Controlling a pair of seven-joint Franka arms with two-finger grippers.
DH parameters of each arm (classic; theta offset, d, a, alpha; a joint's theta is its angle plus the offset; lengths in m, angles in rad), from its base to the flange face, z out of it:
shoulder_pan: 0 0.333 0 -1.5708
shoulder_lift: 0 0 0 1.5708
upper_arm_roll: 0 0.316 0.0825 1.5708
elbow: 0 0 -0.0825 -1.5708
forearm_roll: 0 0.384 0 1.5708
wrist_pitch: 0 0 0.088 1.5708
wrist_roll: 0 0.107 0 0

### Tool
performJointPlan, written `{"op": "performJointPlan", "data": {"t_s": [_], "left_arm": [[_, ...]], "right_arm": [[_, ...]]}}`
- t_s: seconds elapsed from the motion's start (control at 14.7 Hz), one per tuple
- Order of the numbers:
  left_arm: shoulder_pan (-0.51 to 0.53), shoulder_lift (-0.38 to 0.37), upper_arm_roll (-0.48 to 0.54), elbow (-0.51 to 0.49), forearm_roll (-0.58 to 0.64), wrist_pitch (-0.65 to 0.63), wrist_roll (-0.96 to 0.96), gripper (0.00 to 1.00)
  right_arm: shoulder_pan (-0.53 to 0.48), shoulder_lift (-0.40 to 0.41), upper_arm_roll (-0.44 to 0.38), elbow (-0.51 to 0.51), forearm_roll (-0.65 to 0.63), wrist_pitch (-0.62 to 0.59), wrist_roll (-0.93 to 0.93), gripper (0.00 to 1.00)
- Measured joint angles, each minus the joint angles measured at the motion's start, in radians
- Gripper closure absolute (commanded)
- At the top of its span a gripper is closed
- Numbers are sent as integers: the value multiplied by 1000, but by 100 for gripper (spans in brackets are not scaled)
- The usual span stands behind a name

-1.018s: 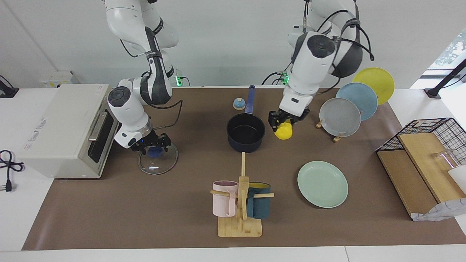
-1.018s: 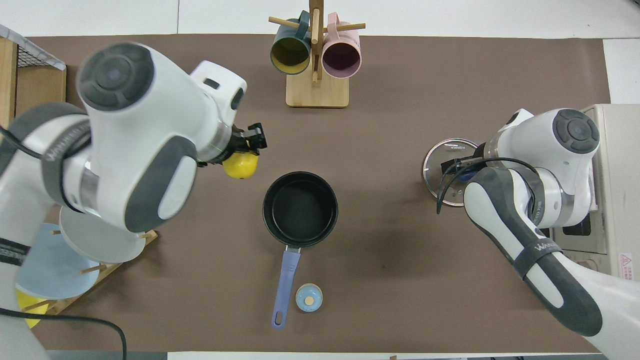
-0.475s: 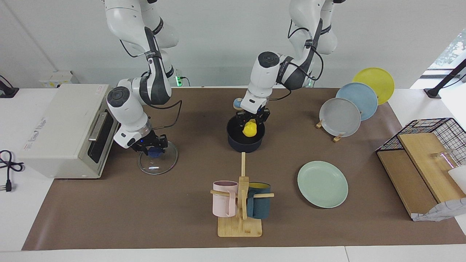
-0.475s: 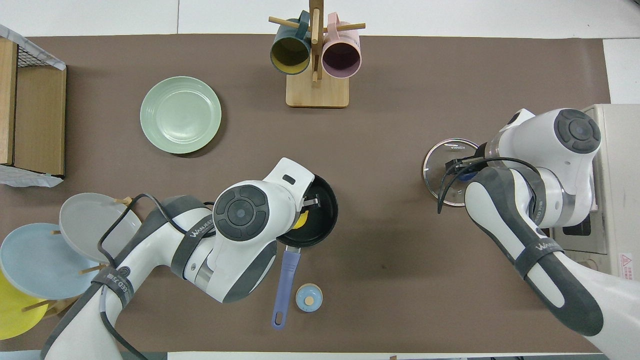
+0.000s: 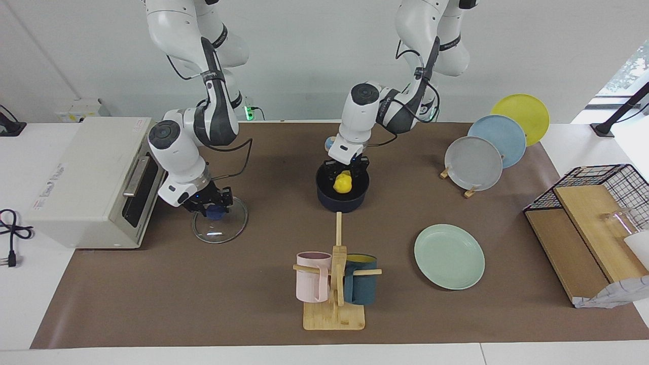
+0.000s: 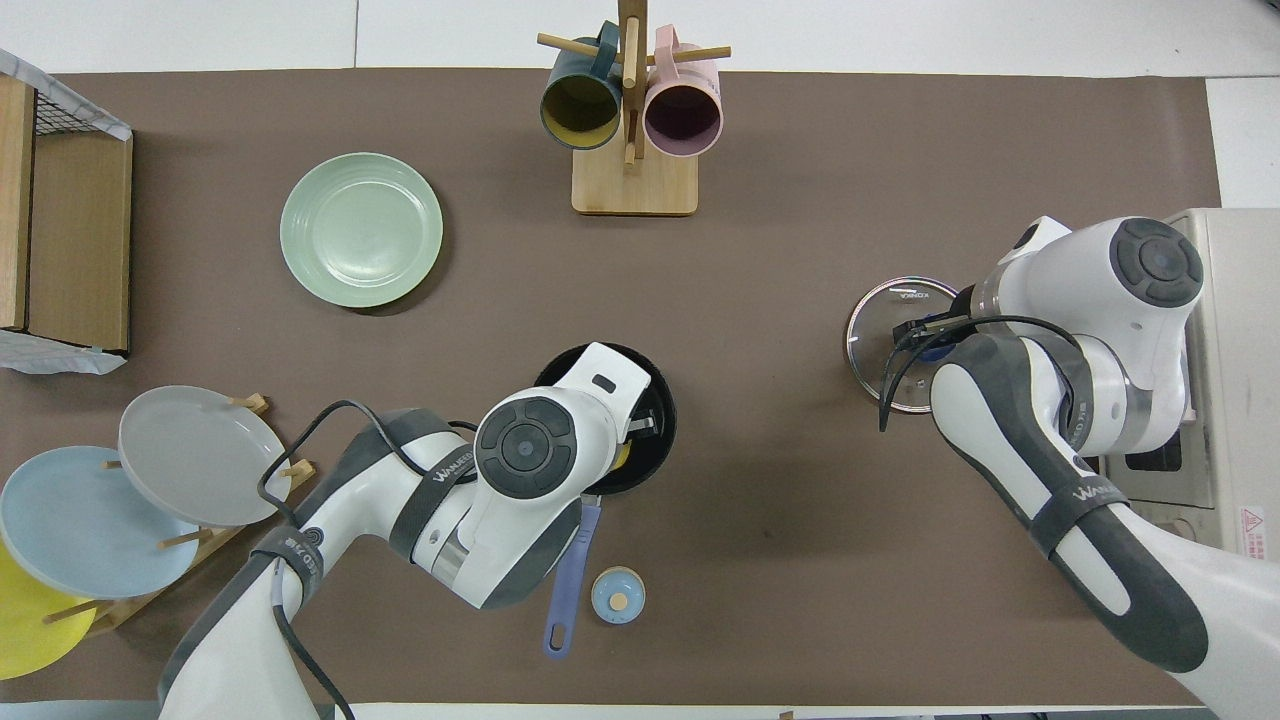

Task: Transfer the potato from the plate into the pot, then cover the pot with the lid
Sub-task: 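Carry the potato over the black pot with the left gripper, then release the potato into the pot while the right gripper lifts the lid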

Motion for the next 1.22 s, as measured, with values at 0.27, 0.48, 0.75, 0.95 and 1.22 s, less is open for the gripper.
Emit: {"op": "performJointPlan", "data": {"t_s": [0.27,0.48,0.75,0.95,1.22], "left_arm": [[-9,24,2,0,0,9,-1,100],[-15,24,2,0,0,9,-1,100],[-26,25,2,-1,0,5,-1,0],[-26,24,13,15,4,-5,19,0],[3,-22,25,110,4,-205,67,0]], "right_arm": [[11,1,3,111,0,-156,-5,100],[15,-5,4,274,-2,-352,-5,100],[9,-20,-4,514,-28,-664,-6,100],[13,-61,3,567,-48,-749,-6,100],[60,-63,17,531,-47,-675,7,100]]}}
